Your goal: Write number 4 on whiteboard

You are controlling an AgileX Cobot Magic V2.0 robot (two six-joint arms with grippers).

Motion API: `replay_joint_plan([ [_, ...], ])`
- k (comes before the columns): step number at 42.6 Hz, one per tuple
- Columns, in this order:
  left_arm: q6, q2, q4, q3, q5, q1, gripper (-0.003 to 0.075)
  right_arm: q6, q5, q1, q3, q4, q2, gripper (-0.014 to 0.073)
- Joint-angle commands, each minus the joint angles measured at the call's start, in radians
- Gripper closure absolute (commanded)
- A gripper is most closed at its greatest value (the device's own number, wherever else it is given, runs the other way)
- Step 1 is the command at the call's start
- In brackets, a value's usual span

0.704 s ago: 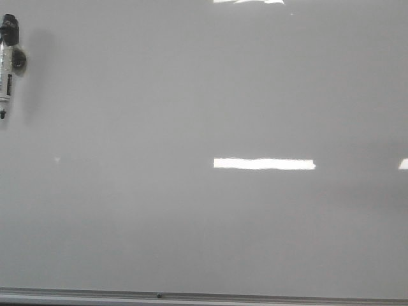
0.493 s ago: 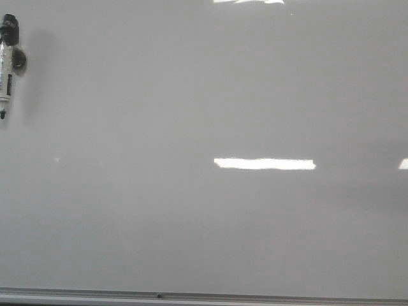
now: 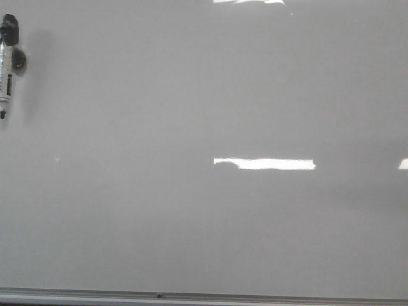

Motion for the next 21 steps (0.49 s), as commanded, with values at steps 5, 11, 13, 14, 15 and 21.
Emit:
replay_joint_plan([
  [5, -0.001, -0.013, -0.007, 0.005, -0.117, -0.001, 0.0741, -0.010, -0.085, 0.001, -0.015, -0.004, -0.022, 0.0663],
  [11, -0.001, -0.013, -0.007, 0.005, -0.139, -0.001, 0.0741, -0.010, -0.093, 0.001, -0.016, -0.004, -0.022, 0.0663],
  [13, -0.001, -0.013, -0.007, 0.005, -0.164, -0.001, 0.0741, -0.010, -0.097, 0.001, -0.016, -0.004, -0.022, 0.0663],
  [14, -0.001, -0.013, -0.007, 0.003, -0.180, -0.001, 0.0741, -0.010, -0.097, 0.001, -0.016, -0.004, -0.022, 0.0663],
  [15, -0.001, -0.013, -0.007, 0.003, -0.189, -0.001, 0.0741, -0.010, -0.100, 0.001, -0.017, -0.004, -0.022, 0.0663],
  [21, -0.001, -0.013, -0.007, -0.038, -0.240, -0.001, 0.0741, -0.010, -0.090, 0.001, -0.065, -0.004, -0.022, 0.0663],
])
